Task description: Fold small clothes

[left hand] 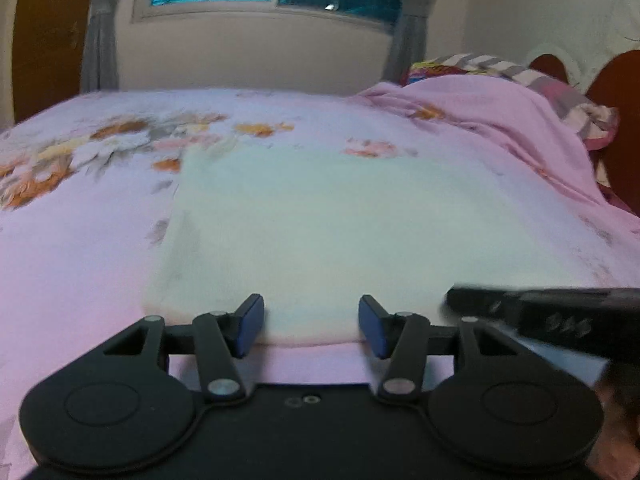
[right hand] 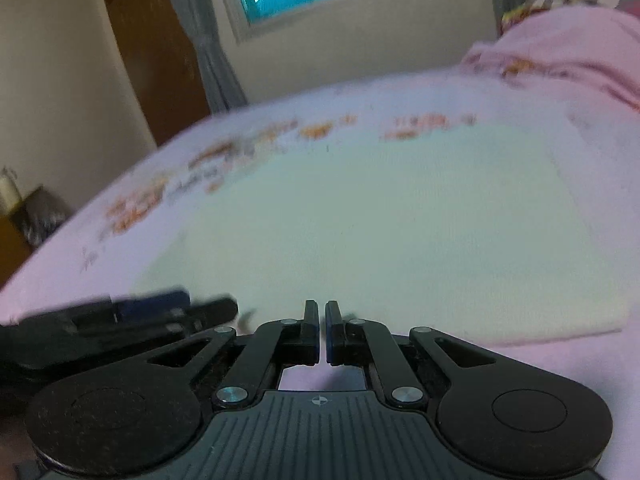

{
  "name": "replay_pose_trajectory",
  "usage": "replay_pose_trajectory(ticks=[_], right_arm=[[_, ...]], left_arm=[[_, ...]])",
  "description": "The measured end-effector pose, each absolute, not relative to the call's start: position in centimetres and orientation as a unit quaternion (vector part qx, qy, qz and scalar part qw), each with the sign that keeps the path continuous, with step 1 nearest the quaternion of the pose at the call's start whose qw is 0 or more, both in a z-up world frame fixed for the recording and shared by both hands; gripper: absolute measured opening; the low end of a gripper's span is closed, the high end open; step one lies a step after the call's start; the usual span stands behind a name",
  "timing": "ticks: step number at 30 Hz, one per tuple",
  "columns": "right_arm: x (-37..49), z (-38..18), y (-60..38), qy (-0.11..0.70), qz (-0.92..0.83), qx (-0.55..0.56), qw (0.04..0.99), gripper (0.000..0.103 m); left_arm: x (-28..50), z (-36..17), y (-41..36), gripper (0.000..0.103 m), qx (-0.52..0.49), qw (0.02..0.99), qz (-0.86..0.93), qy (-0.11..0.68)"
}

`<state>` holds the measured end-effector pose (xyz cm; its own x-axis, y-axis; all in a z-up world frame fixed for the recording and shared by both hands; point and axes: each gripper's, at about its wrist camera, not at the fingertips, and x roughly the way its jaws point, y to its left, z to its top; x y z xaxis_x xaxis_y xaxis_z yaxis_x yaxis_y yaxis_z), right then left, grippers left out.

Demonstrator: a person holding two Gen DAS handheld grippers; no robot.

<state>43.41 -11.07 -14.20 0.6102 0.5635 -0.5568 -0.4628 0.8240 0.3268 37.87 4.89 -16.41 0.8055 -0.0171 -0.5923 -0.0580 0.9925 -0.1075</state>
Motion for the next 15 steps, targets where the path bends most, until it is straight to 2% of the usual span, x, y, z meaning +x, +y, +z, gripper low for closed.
replay_pose_trajectory(ticks=[2, 5, 8, 10, 12, 15], right_arm=[[43.9, -16.3, -9.7, 0.378, 0.277, 0.059, 0.881, 0.003], [44.1, -16.0, -9.7, 0.38, 0.274, 0.051, 0.882, 0.004], [43.7, -14.3, -11.8, 0.329, 0.262, 0.063, 0.905, 0.004], [44.8, -15.5, -13.6, 0.355, 0.21, 0.054, 0.909, 0.003], [46.2, -16.6, -17.0, 0.382, 0.219, 0.132, 0.888, 0.0], [45.3, -14.2, -19.6, 0.329, 0.167, 0.135, 0.92, 0.001]], left_arm=[[38.2, -17.2, 4.8, 0.052, -0.056, 0.946, 0.01, 0.32], [37.8, -15.9, 4.8, 0.052, -0.051, 0.948, 0.007, 0.314], [37.3, -15.7, 6.4, 0.053, -0.056, 0.951, 0.028, 0.304], [37.4, -16.7, 7.5, 0.053, -0.069, 0.946, 0.021, 0.316], [37.1, -16.4, 7.7, 0.053, -0.069, 0.947, 0.014, 0.314], [36.8, -16.1, 7.7, 0.053, -0.056, 0.948, 0.013, 0.312]])
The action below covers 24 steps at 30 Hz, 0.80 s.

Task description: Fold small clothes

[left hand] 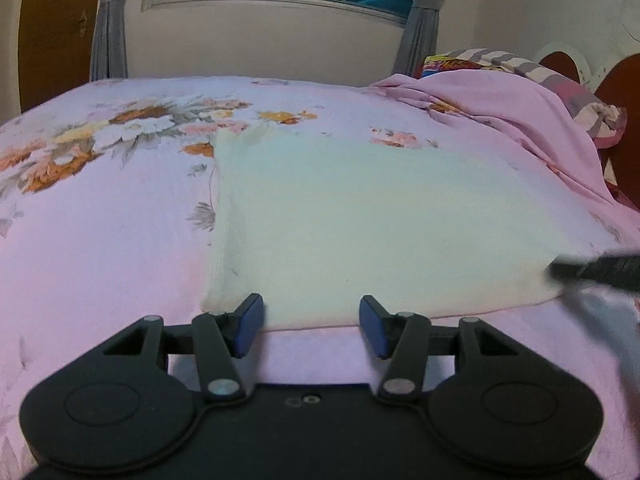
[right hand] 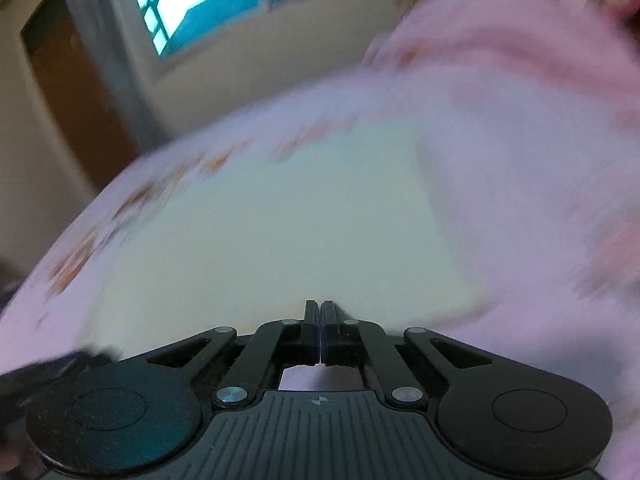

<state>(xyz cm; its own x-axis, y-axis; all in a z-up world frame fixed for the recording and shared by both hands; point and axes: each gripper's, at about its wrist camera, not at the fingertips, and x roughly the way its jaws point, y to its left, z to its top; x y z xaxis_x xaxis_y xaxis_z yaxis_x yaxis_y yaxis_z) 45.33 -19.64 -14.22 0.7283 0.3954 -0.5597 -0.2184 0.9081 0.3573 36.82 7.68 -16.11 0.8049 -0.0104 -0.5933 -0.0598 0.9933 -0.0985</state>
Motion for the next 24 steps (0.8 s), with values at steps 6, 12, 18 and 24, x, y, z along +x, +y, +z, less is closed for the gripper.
replay_pose_trajectory(ticks=[6, 12, 18, 24], right_arm=[[46.3, -15.5, -21.0, 0.365, 0.138, 0.093, 0.916, 0.008], [44.3, -13.4, -18.6, 0.315, 0.18, 0.091, 0.927, 0.009], [43.5, -13.8, -13.3, 0.304, 0.214, 0.063, 0.926, 0.008], [43.1, -17.2, -9.9, 0.323, 0.198, -0.024, 0.925, 0.009]], left_arm=[[36.8, -16.6, 6.9, 0.054, -0.032, 0.948, 0.021, 0.316], [36.6, -16.8, 6.7, 0.055, -0.029, 0.949, 0.022, 0.313], [36.4, -16.9, 7.0, 0.056, -0.033, 0.95, 0.018, 0.311], [36.0, -16.9, 7.0, 0.057, -0.034, 0.951, 0.016, 0.305]])
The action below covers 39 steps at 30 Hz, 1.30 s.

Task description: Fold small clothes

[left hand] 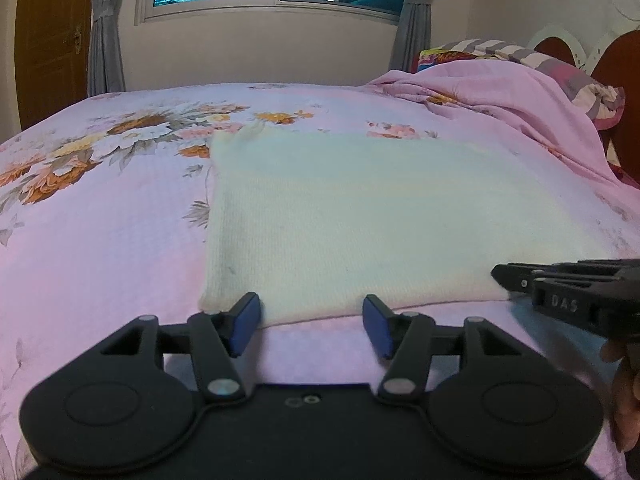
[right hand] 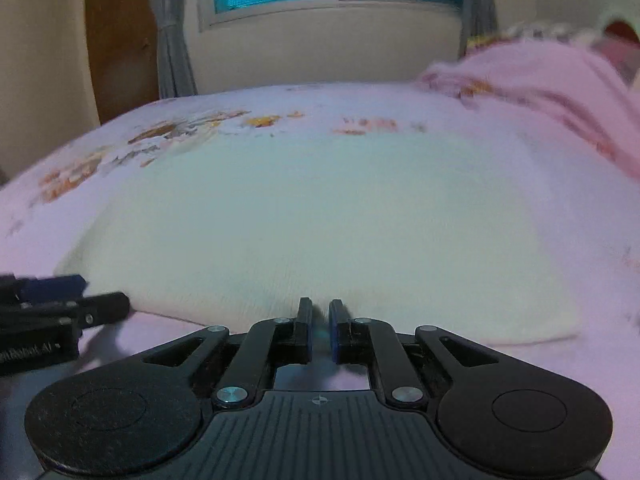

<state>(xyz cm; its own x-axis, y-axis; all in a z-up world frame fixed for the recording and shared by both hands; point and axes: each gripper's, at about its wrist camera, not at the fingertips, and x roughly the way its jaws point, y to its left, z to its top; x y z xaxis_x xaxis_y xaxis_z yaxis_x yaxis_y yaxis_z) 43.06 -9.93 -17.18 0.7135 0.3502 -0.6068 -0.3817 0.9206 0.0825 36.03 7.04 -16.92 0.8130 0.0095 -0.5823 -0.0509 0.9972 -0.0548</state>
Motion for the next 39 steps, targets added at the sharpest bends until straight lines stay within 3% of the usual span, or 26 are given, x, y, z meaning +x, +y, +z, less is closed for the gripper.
replay_pose_trajectory(ticks=[10, 13, 16, 22, 24, 27, 32, 33, 36, 39], right_arm=[[40.7, -14.0, -10.1, 0.241, 0.222, 0.01, 0.945, 0.009], [42.3, -17.5, -8.2, 0.327, 0.216, -0.031, 0.92, 0.008], [41.9, -16.6, -7.3, 0.317, 0.213, -0.064, 0.922, 0.009], [40.4, -14.7, -8.2, 0.264, 0.237, -0.008, 0.935, 0.009], [41.7, -17.0, -7.0, 0.33, 0.237, -0.027, 0.913, 0.008], [41.8, -16.5, -5.6, 0.328, 0.223, -0.058, 0.916, 0.009], [41.1, -15.1, -6.5, 0.276, 0.211, -0.019, 0.937, 0.009], [42.2, -16.6, -6.3, 0.327, 0.206, -0.03, 0.922, 0.009], [43.2, -16.3, -6.8, 0.341, 0.216, -0.005, 0.915, 0.01], [42.4, -14.6, -7.9, 0.286, 0.206, 0.004, 0.936, 0.01]], left_arm=[[35.1, -17.0, 8.2, 0.057, -0.067, 0.952, 0.015, 0.298], [35.1, -17.0, 8.1, 0.057, -0.065, 0.952, 0.015, 0.299], [34.7, -16.9, 8.2, 0.057, -0.064, 0.951, 0.014, 0.301], [34.0, -16.8, 8.8, 0.057, -0.074, 0.952, 0.013, 0.297], [33.9, -16.8, 8.9, 0.057, -0.076, 0.952, 0.013, 0.296], [33.8, -16.6, 9.2, 0.057, -0.077, 0.952, 0.017, 0.296], [33.3, -16.1, 10.3, 0.058, -0.085, 0.956, 0.031, 0.279], [33.6, -16.4, 10.7, 0.058, -0.095, 0.953, 0.031, 0.286], [34.3, -16.4, 11.5, 0.058, -0.118, 0.949, 0.023, 0.293], [34.4, -16.4, 12.0, 0.058, -0.123, 0.949, 0.025, 0.29]])
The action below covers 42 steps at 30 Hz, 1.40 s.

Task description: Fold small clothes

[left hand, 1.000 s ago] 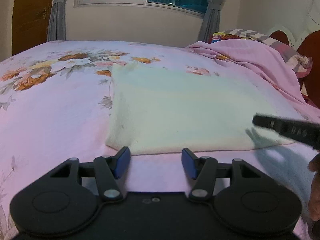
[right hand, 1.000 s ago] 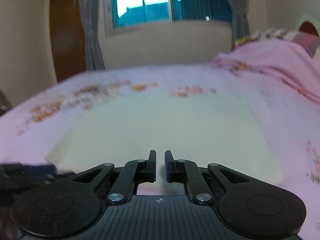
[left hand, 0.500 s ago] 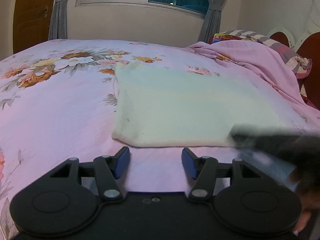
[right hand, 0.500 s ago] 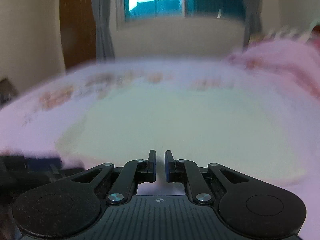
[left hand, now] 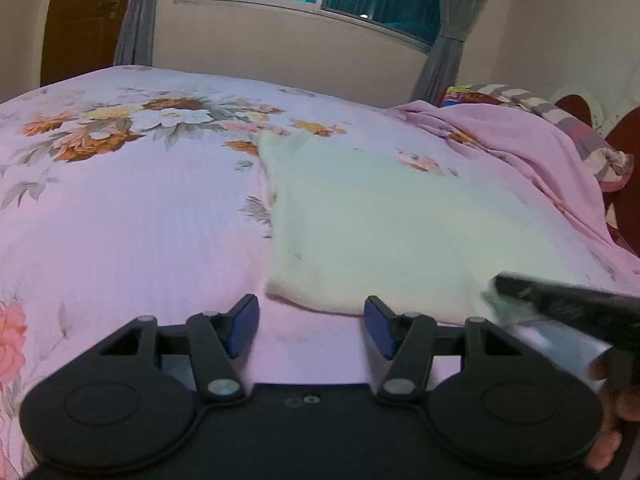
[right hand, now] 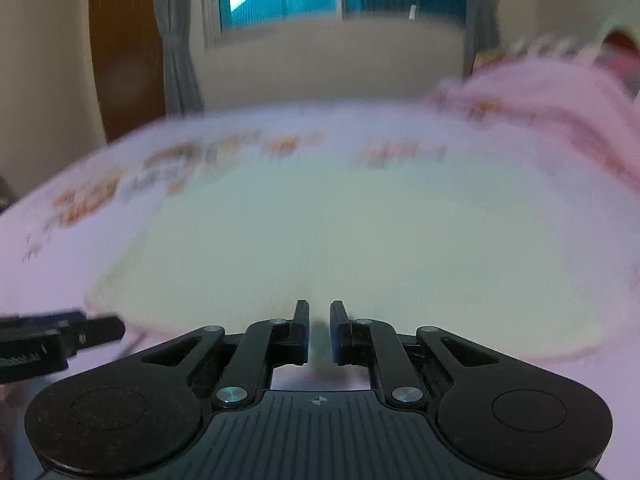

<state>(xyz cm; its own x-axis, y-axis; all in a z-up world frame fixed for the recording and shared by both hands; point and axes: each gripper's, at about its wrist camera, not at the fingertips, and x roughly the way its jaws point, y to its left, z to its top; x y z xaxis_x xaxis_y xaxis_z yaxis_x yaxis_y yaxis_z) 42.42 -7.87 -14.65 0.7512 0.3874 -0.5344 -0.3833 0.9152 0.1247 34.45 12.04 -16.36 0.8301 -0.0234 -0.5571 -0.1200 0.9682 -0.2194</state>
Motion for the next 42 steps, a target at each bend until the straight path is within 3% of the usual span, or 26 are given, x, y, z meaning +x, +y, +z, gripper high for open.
replay_pose_trajectory(ticks=[3, 9, 11, 16, 18, 23, 31, 35, 42], right_arm=[[43.5, -17.0, -7.2, 0.339, 0.225, -0.008, 0.913, 0.01], [41.2, -15.3, -6.8, 0.29, 0.213, 0.003, 0.933, 0.01], [41.8, -17.0, -6.0, 0.33, 0.209, -0.021, 0.92, 0.01], [41.1, -15.9, -6.6, 0.294, 0.209, 0.005, 0.933, 0.01], [41.4, -17.2, -6.1, 0.335, 0.204, -0.027, 0.919, 0.01], [40.4, -14.4, -8.8, 0.268, 0.201, 0.024, 0.942, 0.01], [41.7, -14.1, -12.7, 0.237, 0.161, 0.048, 0.957, 0.01], [42.0, -13.5, -15.6, 0.213, 0.145, 0.051, 0.965, 0.01], [44.6, -13.3, -22.4, 0.192, 0.101, 0.02, 0.976, 0.01]], left_arm=[[34.6, -16.8, 11.9, 0.058, -0.122, 0.948, 0.027, 0.293], [34.5, -16.7, 11.6, 0.059, -0.11, 0.948, 0.027, 0.298], [34.5, -16.8, 11.5, 0.059, -0.109, 0.948, 0.028, 0.299], [34.4, -16.7, 11.4, 0.059, -0.104, 0.947, 0.028, 0.301], [34.6, -16.7, 11.6, 0.059, -0.108, 0.947, 0.025, 0.303], [34.1, -16.0, 12.8, 0.059, -0.116, 0.948, 0.02, 0.295], [38.7, -15.1, 16.3, 0.059, -0.204, 0.94, -0.023, 0.271], [44.5, -16.7, 19.0, 0.057, -0.283, 0.905, -0.078, 0.309], [49.2, -19.5, 22.9, 0.058, -0.376, 0.86, -0.161, 0.306]])
